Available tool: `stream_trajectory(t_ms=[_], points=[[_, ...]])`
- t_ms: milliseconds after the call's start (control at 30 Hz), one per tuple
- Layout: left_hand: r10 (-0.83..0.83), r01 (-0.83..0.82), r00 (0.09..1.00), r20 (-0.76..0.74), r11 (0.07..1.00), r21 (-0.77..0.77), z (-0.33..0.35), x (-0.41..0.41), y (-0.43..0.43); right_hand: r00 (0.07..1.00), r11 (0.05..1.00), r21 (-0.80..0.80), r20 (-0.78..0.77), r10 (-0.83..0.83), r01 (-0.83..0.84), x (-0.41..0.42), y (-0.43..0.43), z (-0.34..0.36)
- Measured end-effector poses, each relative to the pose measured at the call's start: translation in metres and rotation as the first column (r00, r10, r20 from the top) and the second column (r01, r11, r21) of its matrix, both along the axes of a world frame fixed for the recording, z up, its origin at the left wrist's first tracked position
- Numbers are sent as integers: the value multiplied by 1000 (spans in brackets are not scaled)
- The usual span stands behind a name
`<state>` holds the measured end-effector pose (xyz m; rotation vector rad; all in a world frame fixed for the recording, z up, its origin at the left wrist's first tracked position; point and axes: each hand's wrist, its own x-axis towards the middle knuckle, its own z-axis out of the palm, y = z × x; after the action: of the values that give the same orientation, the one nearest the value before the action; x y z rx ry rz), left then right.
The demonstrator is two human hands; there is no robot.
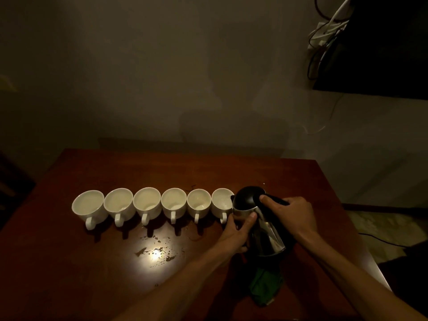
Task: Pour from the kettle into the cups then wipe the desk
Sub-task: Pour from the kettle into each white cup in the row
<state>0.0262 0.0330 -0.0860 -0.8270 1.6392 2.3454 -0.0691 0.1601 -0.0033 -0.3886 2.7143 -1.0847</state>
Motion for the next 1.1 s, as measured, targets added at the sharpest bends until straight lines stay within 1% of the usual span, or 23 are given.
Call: stream_trajectory(t_ms=[133,200,333,533,667,833,933,1100], points=[[29,-30,999,-19,996,-79,5,0,1,1000,996,-92,6,-13,13,6,6,-1],[45,-49,998,-50,995,-89,7,2,2,1000,992,-128,1,-11,11,7,8,-1],[55,-68,991,-123,992,-106,9,4,4,999,984,-178,-24,-32,28,9,13,-2],[35,-68,985,-170,979,-192,15,7,4,998,972,-234,-59,-34,20,12,18,0],[77,-105,978,-191,985,-138,19,15,3,998,962,-272,-58,-28,11,20,16,4],[26,-67,971,-236,984,-165,24,29,-9,998,958,-285,-50,-42,26,37,8,10],[11,-64,973,-230,972,-226,25,40,-19,997,956,-291,-57,-58,39,51,0,11],[-50,-20,967,-248,962,-271,25,63,-43,993,939,-328,-18,-118,106,84,-16,11]])
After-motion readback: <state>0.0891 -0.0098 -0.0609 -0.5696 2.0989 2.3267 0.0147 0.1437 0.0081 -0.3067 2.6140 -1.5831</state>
